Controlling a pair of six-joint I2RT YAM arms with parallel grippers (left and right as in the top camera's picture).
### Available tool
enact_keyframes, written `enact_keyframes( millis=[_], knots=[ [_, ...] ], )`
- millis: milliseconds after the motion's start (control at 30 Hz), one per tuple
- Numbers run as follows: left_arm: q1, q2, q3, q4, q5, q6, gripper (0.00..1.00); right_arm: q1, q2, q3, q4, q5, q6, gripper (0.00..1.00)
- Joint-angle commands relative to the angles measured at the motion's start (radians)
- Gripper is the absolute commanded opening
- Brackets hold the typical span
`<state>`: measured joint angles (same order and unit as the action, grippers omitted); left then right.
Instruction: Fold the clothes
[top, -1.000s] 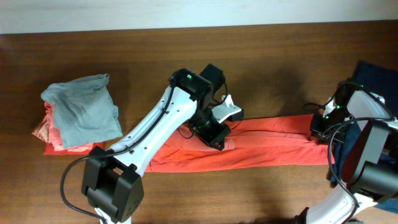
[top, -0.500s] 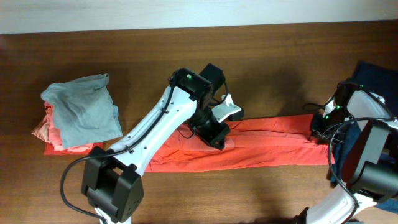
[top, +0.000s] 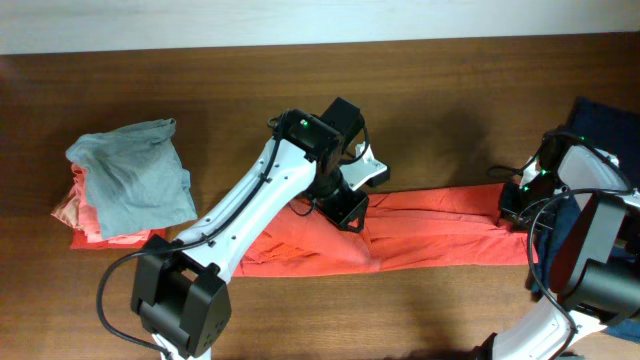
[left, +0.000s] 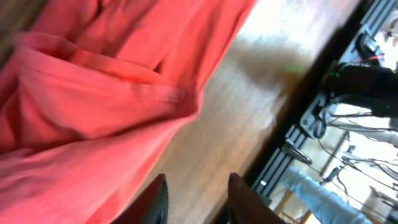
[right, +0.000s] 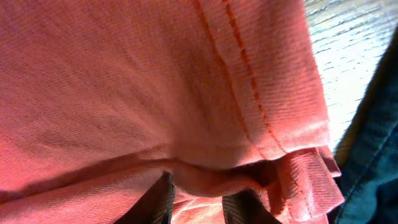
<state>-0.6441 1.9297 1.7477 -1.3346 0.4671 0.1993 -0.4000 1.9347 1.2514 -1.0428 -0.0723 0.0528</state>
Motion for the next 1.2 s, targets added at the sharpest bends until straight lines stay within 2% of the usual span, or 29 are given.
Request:
enact_keyframes(
  millis=[0, 100, 233, 300, 433, 567, 1000, 1067, 1100, 1167],
  knots=[
    [0.003, 0.002, 0.002, 0.023, -0.077, -0.009, 0.34, 0.001, 0.008, -0.007, 0.0, -0.003, 0.008, 0.31],
    [0.027, 0.001, 0.002, 0.058, -0.182, -0.071, 0.34, 0.001, 0.008, -0.007, 0.0, -0.003, 0.008, 0.31],
    [0.105, 0.002, 0.002, 0.108, -0.249, -0.083, 0.37, 0.001, 0.008, -0.007, 0.001, -0.003, 0.008, 0.31],
    [0.156, 0.003, 0.002, 0.133, -0.253, -0.083, 0.43, 0.001, 0.008, -0.007, 0.001, -0.003, 0.008, 0.31],
    [0.272, 0.034, 0.002, 0.181, -0.237, -0.108, 0.47, 0.001, 0.008, -0.007, 0.001, -0.007, 0.008, 0.31],
    [0.34, 0.106, 0.002, 0.177, -0.218, -0.107, 0.47, 0.001, 0.008, -0.007, 0.0, -0.007, 0.008, 0.31],
    [0.368, 0.332, 0.002, 0.125, -0.232, -0.093, 0.47, 0.001, 0.008, -0.007, 0.0, -0.007, 0.008, 0.31],
    [0.369, 0.345, 0.002, 0.117, -0.237, -0.094, 0.41, 0.001, 0.008, -0.007, 0.0, -0.007, 0.008, 0.31],
    [0.368, 0.349, 0.002, 0.103, -0.256, -0.094, 0.29, 0.001, 0.008, -0.007, 0.0, -0.007, 0.008, 0.31],
    [0.368, 0.349, 0.002, 0.089, -0.275, -0.094, 0.16, 0.001, 0.008, -0.007, 0.0, -0.006, 0.008, 0.31]
  ],
)
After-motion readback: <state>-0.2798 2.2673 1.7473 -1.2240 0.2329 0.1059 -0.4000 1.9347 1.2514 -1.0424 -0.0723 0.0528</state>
